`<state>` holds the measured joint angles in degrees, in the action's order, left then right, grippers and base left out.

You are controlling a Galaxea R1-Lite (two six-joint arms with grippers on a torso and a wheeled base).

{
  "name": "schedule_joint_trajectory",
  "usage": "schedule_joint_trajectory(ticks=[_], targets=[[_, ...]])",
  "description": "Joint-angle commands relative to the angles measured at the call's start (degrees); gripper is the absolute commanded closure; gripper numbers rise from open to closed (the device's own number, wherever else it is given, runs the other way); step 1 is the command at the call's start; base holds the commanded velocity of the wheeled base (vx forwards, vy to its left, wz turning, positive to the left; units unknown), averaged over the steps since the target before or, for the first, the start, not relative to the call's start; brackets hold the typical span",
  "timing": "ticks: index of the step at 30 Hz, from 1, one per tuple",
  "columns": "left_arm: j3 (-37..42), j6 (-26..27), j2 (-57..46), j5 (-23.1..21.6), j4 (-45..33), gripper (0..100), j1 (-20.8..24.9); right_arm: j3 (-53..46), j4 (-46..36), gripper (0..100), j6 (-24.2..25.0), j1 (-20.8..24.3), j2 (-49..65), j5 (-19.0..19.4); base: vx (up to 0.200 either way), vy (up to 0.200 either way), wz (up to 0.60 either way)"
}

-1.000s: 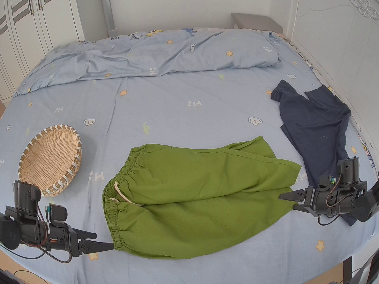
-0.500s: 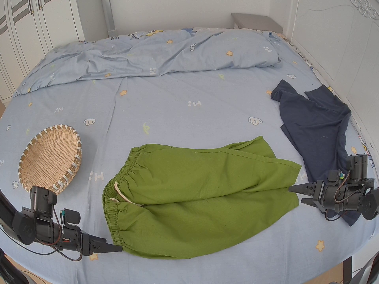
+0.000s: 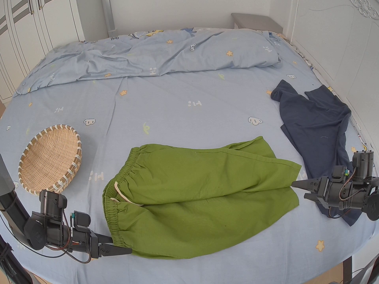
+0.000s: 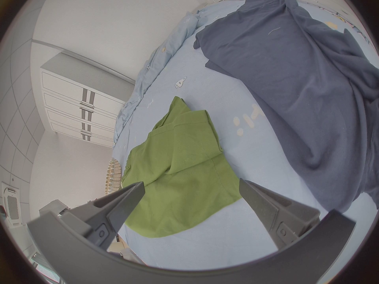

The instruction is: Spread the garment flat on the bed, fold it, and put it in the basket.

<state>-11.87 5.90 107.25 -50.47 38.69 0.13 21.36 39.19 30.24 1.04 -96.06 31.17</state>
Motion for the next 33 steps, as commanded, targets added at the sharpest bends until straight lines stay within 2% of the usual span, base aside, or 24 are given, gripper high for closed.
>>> schedule_joint_trajectory(ticks=[1, 13, 14, 21, 22, 27, 31, 33], targets=[[0.4, 0.0, 3.3, -0.1, 2.0, 0, 0.7, -0.2, 0.1, 0, 0.0, 0.0, 0.4, -0.1, 0.0, 0.0, 0.0], [3.5, 0.0, 9.2, -0.1, 13.9, 0, 0.7, -0.2, 0.2, 0, -0.1, -0.1, 0.5, -0.1, 0.0, 0.0, 0.0], [4.0, -0.2, 9.4, 0.0, 15.1, 100, 0.7, -0.2, 0.2, 0, -0.1, -0.1, 0.4, -0.1, 0.0, 0.0, 0.0], [6.7, -3.0, 9.0, 0.3, 21.7, 100, 0.2, -0.2, 0.2, 0, -0.1, -0.2, 0.3, -0.1, 0.0, 0.0, 0.0], [7.7, -5.5, 8.7, 0.3, 23.6, 100, 0.1, -0.2, 0.2, 0, -0.1, -0.2, 0.1, -0.1, 0.0, 0.0, 0.0], [11.6, -10.9, 6.3, -0.2, 28.7, 100, -0.2, -0.1, -0.1, 0, -0.3, -1.1, -0.4, -0.1, 0.0, 0.0, 0.0], [11.9, -20.6, 2.8, -0.2, 26.8, 100, -1.1, -0.4, -0.4, 0, -3.8, -1.7, -4.0, -0.1, 0.0, 0.0, 0.0], [11.9, -22.3, 2.3, -0.2, 26.3, 100, -2.0, -0.7, -0.4, 0, -5.1, -2.1, -5.0, -0.1, 0.0, 0.0, 0.0]])
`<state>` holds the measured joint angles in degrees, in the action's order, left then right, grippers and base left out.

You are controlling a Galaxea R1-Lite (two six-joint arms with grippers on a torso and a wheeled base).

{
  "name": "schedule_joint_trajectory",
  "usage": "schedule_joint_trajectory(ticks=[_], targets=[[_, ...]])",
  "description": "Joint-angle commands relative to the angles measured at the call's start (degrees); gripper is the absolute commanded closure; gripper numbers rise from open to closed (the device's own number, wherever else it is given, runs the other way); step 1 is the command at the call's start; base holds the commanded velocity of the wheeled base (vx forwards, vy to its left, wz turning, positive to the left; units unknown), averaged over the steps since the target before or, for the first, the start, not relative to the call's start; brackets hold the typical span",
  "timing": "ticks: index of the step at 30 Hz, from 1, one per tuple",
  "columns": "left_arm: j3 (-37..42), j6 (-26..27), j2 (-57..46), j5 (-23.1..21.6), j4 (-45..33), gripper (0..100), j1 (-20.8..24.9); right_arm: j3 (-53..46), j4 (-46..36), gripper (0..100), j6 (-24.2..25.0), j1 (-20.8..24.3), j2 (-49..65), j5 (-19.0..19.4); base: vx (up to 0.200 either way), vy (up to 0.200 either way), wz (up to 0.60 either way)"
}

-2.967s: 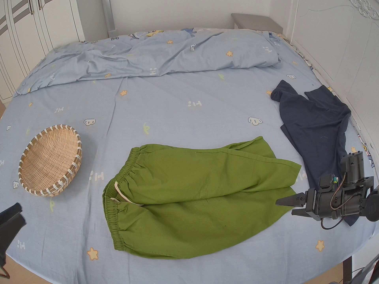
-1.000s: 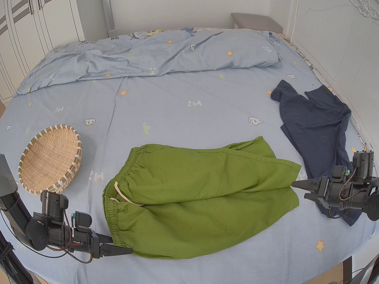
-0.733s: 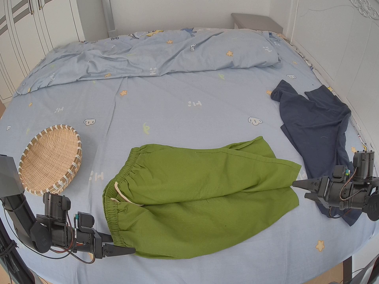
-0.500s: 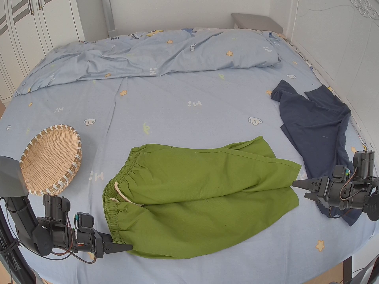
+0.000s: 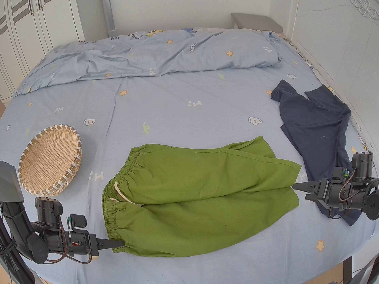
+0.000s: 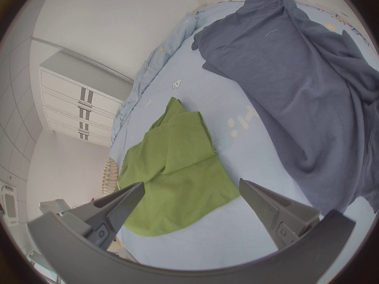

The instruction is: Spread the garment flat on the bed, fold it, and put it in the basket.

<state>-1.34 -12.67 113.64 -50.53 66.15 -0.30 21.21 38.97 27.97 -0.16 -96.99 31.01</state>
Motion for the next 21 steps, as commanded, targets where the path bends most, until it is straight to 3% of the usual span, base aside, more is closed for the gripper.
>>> schedule_joint_trajectory(ticks=[1, 6, 21], targets=[[1.3, -5.6, -4.4, -0.2, -1.5, 100, -2.5, -1.2, -0.2, 0, -5.1, -1.2, -5.8, 0.0, 0.0, 0.0, 0.0], [1.3, -6.3, -4.3, -0.4, -6.3, 100, -2.9, -2.3, -0.2, 0, -9.1, -0.9, -9.4, 0.1, 0.0, 0.0, 0.0], [1.3, -6.0, -6.4, -0.6, -9.6, 100, -3.7, -0.4, 0.2, 0, -8.6, -0.6, -10.5, 5.1, 0.0, 0.0, 0.0]])
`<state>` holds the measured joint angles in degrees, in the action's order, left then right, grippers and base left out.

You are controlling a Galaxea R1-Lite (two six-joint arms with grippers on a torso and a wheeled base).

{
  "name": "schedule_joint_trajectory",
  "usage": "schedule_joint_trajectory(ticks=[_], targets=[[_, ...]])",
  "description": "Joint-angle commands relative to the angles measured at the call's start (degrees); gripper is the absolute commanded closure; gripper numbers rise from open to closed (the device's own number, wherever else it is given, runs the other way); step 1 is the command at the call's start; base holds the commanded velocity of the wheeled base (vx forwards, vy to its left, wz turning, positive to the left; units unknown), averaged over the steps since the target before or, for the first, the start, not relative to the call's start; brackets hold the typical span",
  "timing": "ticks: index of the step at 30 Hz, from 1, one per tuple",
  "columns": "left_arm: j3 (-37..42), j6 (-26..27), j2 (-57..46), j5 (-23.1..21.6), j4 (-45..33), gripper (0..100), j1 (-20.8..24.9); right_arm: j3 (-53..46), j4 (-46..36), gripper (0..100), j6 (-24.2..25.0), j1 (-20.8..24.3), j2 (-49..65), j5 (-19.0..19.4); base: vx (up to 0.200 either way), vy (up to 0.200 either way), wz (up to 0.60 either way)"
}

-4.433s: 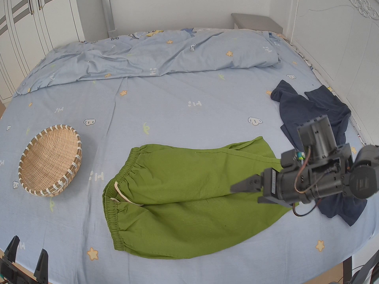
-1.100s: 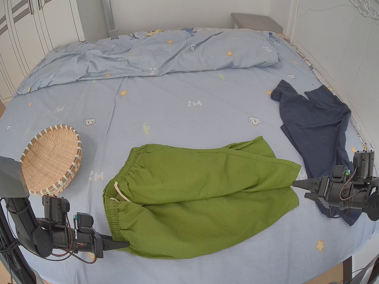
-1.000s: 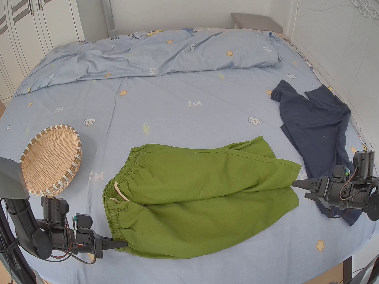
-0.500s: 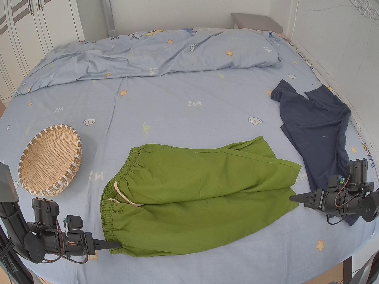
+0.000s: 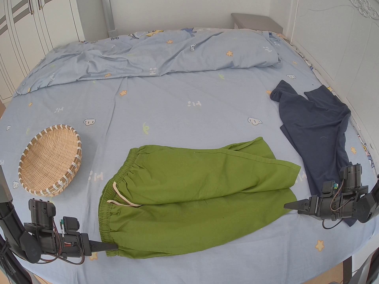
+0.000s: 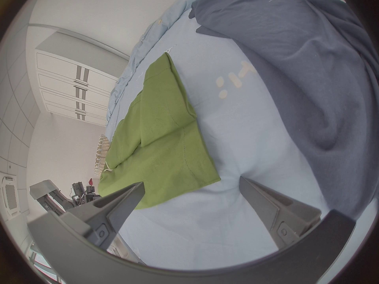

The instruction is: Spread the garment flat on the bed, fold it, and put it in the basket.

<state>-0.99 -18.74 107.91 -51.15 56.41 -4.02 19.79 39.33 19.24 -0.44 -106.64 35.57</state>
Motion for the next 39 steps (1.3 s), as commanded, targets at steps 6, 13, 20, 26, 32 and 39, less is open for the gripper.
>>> schedule_joint_trajectory(ticks=[6, 13, 20, 26, 32, 39], targets=[[1.0, 0.1, -0.7, 0.0, 0.1, 100, 0.1, 3.2, 0.0, 0, 1.4, -0.6, -3.4, 3.8, 0.0, 0.0, 0.0], [1.0, 0.1, -0.8, -0.1, -0.1, 100, 0.2, 3.9, 1.8, 0, 4.1, -0.8, -4.2, 6.2, 0.0, 0.0, 0.0], [1.0, 0.1, -0.6, -0.1, 0.0, 100, 0.1, 3.0, 8.6, 0, 7.0, -2.0, -6.7, 6.4, 0.0, 0.0, 0.0], [1.0, 0.1, -0.2, 0.0, -0.1, 100, 0.0, 2.5, 10.3, 100, 10.0, -2.2, -6.9, 6.5, 0.0, 0.0, 0.0], [1.0, 0.1, -0.1, 0.0, -0.1, 100, 0.0, 2.4, 10.4, 100, 9.9, -3.3, -6.9, 6.6, 0.0, 0.0, 0.0], [1.0, -0.2, -0.1, 0.0, -0.1, 100, -0.2, 2.1, 10.3, 100, 9.6, -3.9, -6.8, 6.5, 0.0, 0.0, 0.0]])
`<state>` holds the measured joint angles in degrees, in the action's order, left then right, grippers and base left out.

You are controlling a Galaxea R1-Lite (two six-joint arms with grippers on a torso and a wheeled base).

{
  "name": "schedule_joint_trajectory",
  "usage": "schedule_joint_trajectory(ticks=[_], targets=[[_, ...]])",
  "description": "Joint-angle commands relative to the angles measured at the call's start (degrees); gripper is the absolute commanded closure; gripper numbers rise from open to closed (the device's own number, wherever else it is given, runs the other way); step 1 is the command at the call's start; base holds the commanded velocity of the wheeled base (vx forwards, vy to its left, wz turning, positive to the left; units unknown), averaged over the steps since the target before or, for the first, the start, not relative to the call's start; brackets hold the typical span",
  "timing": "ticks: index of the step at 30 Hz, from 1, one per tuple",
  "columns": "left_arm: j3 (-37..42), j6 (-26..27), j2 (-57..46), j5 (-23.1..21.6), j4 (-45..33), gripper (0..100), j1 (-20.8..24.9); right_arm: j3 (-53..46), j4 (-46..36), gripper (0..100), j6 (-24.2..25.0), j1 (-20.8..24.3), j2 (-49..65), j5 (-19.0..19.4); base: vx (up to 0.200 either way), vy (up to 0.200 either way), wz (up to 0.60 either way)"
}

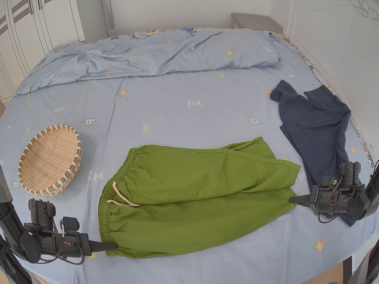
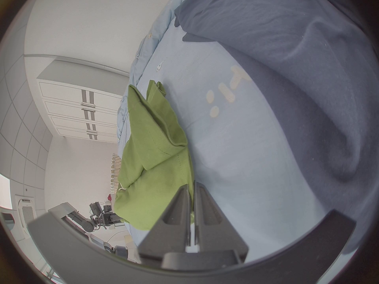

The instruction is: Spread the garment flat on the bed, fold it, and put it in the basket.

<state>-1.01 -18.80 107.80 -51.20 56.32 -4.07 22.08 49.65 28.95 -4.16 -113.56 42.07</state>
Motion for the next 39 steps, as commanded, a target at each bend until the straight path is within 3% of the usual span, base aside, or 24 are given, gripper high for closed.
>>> schedule_joint_trajectory(ticks=[1, 12, 14, 15, 17, 21, 25, 30, 34, 39], targets=[[1.0, -0.3, -0.1, 0.0, -0.1, 100, -0.2, -0.5, 0.0, 100, -0.1, -0.1, 0.2, 0.0, 0.0, 0.0, 0.0], [-1.6, -1.6, -7.4, 0.2, -12.4, 100, -6.0, -9.2, -4.6, 100, -5.7, 1.3, 12.1, -0.1, 0.0, 0.0, 0.0], [-3.9, -1.6, -11.3, 0.2, -21.5, 100, -6.2, -10.3, -7.8, 100, -8.1, 1.3, 14.5, -0.4, 0.0, 0.0, 0.0], [-3.9, -1.6, -11.3, 0.2, -21.5, 100, -6.2, -10.3, -7.8, 100, -8.1, 1.3, 14.5, -0.4, 0.0, 0.0, 0.0], [-8.7, -1.1, -15.8, 0.5, -34.4, 100, -6.9, -11.2, -11.7, 100, -11.5, 1.0, 15.3, -0.9, 0.0, 0.0, 0.0], [-13.0, 0.1, -18.6, 0.6, -43.7, 100, -8.7, -13.9, -13.0, 100, -14.8, 0.8, 15.7, -2.8, 0.0, 0.0, 0.0], [-15.1, 9.5, -19.1, 0.7, -53.5, 100, -11.0, -18.9, -12.6, 100, -21.1, 0.8, 15.0, -5.6, 0.0, 0.0, 0.0], [-14.9, 20.6, -16.6, 1.5, -58.1, 100, -13.9, -22.1, -13.2, 100, -22.9, 1.1, 15.0, -5.7, 0.0, 0.0, 0.0], [-14.5, 24.4, -14.3, 1.6, -58.6, 100, -14.8, -22.1, -14.9, 100, -22.9, 1.3, 14.9, -5.6, 0.0, 0.0, 0.0], [-13.7, 24.8, -13.4, 2.8, -58.4, 100, -13.9, -22.1, -15.5, 100, -23.0, 1.7, 14.3, -5.7, 0.0, 0.0, 0.0]])
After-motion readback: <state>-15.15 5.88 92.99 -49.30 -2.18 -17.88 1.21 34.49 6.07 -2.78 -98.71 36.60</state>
